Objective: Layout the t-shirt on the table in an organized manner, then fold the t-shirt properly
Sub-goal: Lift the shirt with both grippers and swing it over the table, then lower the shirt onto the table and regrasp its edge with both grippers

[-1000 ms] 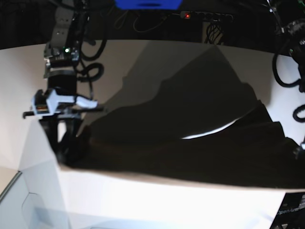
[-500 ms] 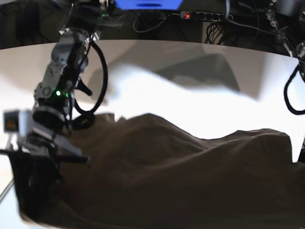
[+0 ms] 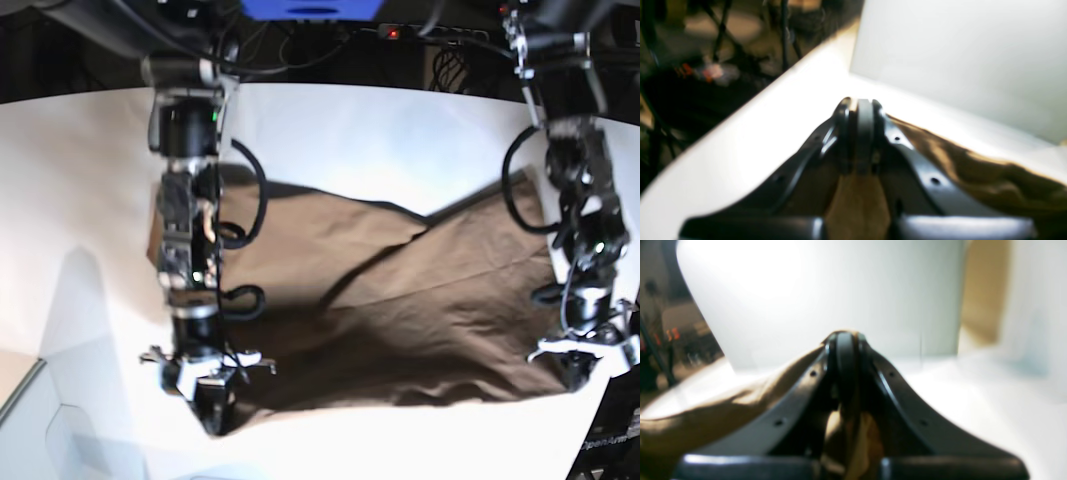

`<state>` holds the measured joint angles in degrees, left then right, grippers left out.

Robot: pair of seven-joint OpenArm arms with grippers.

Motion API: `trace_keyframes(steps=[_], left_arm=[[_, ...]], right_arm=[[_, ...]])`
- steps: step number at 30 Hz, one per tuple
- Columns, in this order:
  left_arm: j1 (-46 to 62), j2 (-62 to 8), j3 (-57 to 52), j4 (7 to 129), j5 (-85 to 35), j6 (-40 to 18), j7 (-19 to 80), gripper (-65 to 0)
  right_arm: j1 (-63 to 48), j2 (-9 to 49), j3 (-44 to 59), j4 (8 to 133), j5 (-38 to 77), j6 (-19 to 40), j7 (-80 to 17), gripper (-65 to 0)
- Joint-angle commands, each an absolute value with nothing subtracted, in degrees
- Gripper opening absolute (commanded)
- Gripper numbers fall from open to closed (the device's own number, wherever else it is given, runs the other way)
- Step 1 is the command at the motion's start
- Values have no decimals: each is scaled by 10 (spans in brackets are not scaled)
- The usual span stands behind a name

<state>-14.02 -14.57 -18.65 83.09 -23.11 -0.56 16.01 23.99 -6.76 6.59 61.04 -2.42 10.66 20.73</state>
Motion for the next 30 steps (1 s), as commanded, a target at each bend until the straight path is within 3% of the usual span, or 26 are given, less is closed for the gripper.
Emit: trace_keyframes(steps=[1,9,11,14,16,18,21,25,30], left_arm=[[-182,-147,-189,813,-218,-1,142,-648],[-345,-138,-124,552,-138,-2,141,-620],[-367,-138,-119,526,-138,-2,144,-542],[-375,-138,-119,507,-133,-1,142,-377],[-370,-138,-119,524,-138,-2,141,-312],[-353,-138,-121,567,-138,-2,144,-308],[-298,-139,-122,659,-138,0,145,-308],[-171,-140,-128,800,-138,1,166,-308],[-36,-124,-172,858,-139,-1,197,-308]], right_arm=[[276,-65,65,586,-20,107,230,-650],[413,-24,63,336,-22,107,225,-635],[417,-16,65,326,-20,107,218,-564],[415,-14,65,326,-20,107,189,-402],[394,-13,65,329,-20,107,196,-309],[360,-13,65,369,-19,107,211,-240],[285,-15,78,464,-19,107,210,-186],[167,-36,83,609,-19,107,207,-175],[36,-52,82,731,-19,107,209,-176]])
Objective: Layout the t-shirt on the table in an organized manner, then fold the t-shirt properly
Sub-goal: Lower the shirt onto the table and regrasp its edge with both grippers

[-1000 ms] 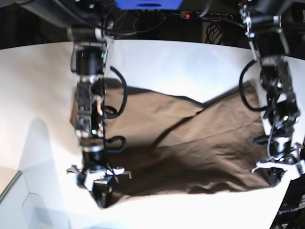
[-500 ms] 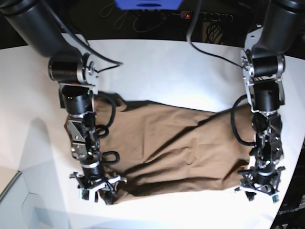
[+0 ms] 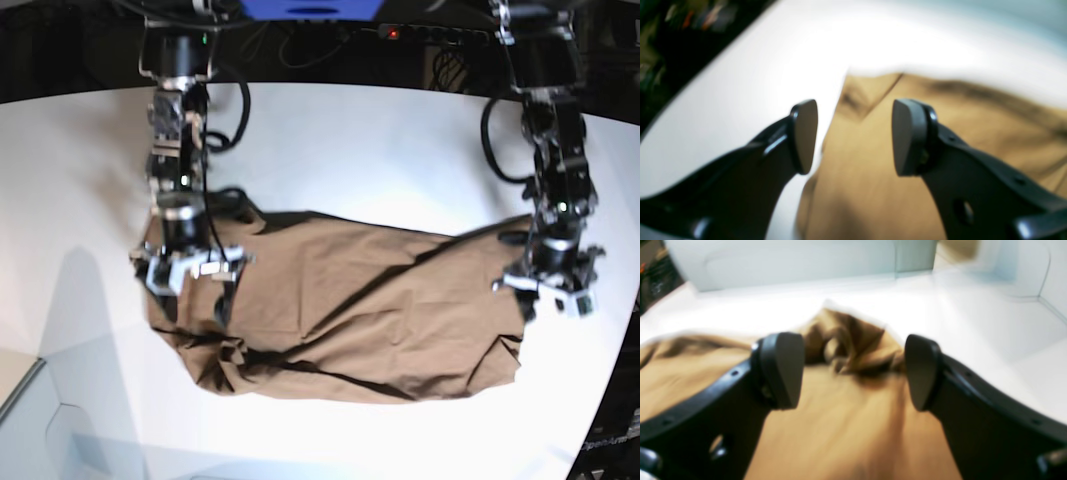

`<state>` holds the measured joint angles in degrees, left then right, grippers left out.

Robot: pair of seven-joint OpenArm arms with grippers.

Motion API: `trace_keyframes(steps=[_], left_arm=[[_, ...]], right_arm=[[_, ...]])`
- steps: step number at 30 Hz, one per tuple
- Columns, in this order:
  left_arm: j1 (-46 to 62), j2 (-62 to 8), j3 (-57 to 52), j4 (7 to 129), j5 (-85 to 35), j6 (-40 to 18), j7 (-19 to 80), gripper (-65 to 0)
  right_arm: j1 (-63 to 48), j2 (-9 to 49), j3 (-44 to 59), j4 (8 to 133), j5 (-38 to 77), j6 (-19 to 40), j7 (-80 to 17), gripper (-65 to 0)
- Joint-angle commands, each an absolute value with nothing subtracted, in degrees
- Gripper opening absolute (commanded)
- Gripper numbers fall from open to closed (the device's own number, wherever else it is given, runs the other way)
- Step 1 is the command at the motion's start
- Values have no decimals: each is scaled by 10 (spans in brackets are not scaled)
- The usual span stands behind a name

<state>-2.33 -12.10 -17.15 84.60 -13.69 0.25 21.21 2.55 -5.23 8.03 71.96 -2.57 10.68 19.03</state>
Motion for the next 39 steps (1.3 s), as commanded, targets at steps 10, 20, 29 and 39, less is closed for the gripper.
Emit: trace_keyframes(steps=[10,20,29,39], left_arm=[[57,-117,-202,853,-139,-3,194,-308],[-10,-99,-202,747,-137,-3,197,-308],[-29,-99,-202,722,-134,-3,194,-550],[-22,-99,-206,810,-139,-3,198,-649]], right_arm=[[-139,-80,79,822,-19,107,210,-176],[-190,-84,80,822,-19,107,213,-176],[-190,-83,82,822,-19,107,210,-176],[-187,-82,80,822,-20,107,209,-176]])
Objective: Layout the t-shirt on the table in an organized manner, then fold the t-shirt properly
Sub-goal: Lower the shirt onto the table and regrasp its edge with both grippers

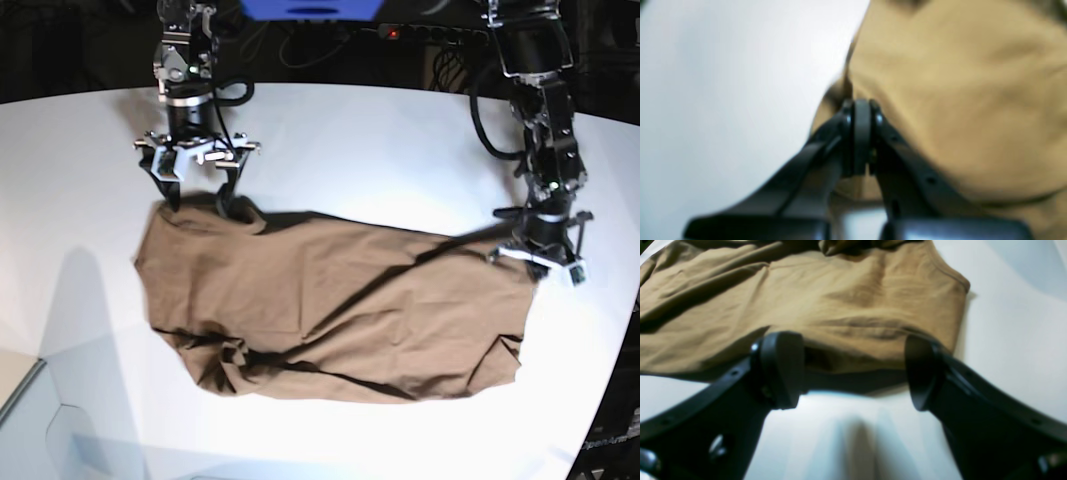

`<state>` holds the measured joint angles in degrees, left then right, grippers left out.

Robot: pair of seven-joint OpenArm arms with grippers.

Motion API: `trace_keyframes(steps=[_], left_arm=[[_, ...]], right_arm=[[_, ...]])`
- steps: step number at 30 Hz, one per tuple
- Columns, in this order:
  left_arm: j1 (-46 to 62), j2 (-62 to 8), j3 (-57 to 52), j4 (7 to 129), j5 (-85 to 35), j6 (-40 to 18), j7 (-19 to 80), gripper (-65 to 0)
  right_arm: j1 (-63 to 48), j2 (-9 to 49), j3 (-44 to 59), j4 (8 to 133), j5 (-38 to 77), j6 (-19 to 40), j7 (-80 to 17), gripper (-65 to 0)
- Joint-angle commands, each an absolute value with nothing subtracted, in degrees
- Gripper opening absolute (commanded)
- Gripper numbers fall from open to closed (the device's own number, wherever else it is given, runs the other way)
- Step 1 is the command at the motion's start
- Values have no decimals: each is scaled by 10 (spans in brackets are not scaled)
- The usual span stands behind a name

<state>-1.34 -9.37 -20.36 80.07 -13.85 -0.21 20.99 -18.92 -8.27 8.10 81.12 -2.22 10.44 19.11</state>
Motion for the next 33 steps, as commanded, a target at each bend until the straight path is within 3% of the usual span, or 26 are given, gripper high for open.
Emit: trace_keyframes(steps=[1,9,20,25,29,33], left_arm=[[-24,-99,-206,822,-139,-3,198,-649],[-124,-95,-202,810,-138,-1,198,-649],[-269,-96,-202,530,-133,-2,194,-639],[-267,-92,-203,519,-138,-2,194,-482],[-233,-94,-207,588,-139,-2,198,-344],[-182,-98,-207,664,-139,-2,196,-253]], right_arm=[[-187,-82,80,822,-20,107,209,-176],[-180,-81,82,822,-21,107,209,-176],[-190,-77,83,842,-22,107,209,-176],[-196,-75,83,844,-22,107,209,-176],[-198,-73,83,845,-22,107,209,-176],[-198,-73,83,845,-22,107,209,-176]])
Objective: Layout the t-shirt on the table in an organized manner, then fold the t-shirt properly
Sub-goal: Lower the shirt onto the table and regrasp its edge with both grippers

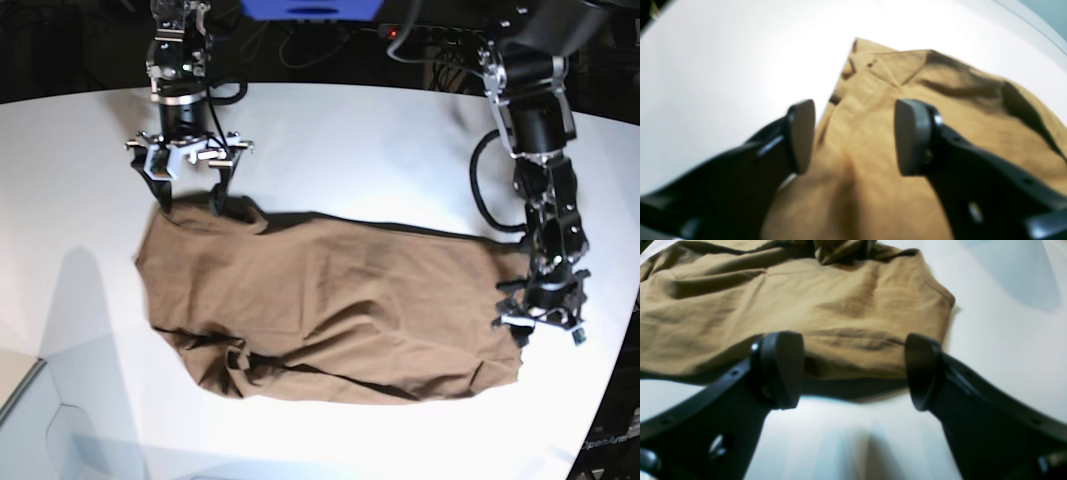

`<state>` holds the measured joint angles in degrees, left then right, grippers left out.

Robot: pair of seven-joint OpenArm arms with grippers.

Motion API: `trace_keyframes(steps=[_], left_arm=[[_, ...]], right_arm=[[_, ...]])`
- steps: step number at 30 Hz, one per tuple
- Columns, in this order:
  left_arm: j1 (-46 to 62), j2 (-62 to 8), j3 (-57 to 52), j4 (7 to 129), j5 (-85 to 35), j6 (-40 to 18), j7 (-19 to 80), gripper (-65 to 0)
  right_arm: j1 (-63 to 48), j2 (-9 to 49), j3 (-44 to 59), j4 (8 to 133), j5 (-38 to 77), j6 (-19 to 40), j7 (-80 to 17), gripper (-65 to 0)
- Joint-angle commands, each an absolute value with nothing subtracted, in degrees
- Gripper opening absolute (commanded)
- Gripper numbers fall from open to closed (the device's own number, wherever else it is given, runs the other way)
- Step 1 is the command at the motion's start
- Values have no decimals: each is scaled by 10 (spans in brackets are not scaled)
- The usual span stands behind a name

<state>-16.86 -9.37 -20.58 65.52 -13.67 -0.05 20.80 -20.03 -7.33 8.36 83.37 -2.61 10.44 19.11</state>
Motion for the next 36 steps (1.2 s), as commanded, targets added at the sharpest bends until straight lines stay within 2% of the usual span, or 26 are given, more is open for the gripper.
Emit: trace_keyframes(steps=[1,10,21,27,29,31,34,36], left_arm=[[-165,-103,-207,679,-139,-2,195,-239],[-65,-121,-219,695,-139,-3,192,-233],[-77,-116,-244,642,-139,-3,192,-233],[-94,-120,-213,600,-139,-3,193,-244],[-91,-120,-200,603,-139,-3,193,-309],[-91,-119,-198,603,-139,-3,193,-418],[-91,-116,-197,603,-139,-3,193,-634],[-91,-116,-197,603,-139,-3,193,-650]], right_arm=[[-198,-73,83,845,-22,107,209,-176],[-204,-73,81,845,-21,107,209,-176],[-212,-73,81,845,-22,107,209,-176],[-227,-73,86,873,-20,107,209,-176],[-236,-74,93,899,-20,107,209,-175],[-239,-74,93,913,-21,107,209,-173],[-239,-73,102,910,-22,107,206,-173],[-234,-73,103,899,-22,107,187,-173]])
